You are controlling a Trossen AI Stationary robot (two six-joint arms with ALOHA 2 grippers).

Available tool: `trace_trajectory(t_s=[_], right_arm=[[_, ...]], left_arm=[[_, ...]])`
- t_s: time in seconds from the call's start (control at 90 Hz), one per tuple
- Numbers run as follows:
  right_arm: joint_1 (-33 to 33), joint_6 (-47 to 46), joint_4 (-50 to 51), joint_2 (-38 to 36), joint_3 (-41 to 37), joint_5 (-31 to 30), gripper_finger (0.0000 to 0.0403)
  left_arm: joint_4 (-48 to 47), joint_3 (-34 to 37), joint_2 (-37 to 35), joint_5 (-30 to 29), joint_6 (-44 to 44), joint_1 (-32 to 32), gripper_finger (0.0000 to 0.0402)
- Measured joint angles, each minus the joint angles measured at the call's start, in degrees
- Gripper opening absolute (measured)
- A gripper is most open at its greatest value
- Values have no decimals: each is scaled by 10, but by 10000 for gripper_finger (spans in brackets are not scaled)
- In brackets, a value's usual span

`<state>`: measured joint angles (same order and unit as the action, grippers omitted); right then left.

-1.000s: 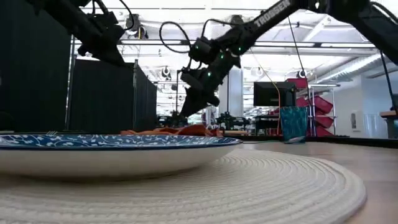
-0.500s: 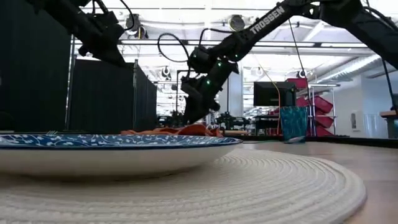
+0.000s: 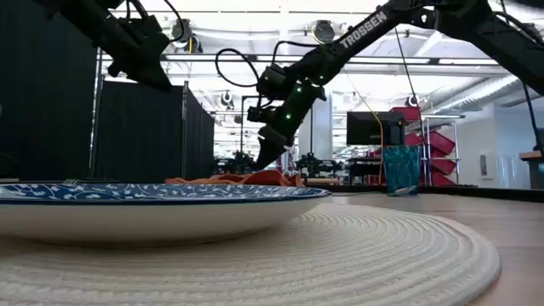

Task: Set table place
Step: Fold the orange table napkin

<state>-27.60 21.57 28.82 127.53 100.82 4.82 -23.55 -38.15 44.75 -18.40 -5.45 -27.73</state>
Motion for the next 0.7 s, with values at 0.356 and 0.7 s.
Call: trace_trajectory(t_s=[0.356,0.7], right_arm=[[3,21,-11,37,0,-4,206],[3,20,-2,37,0,10,158]], left_arm=[[0,0,0,3,3,0,54],[0,0,0,3,14,0,54]])
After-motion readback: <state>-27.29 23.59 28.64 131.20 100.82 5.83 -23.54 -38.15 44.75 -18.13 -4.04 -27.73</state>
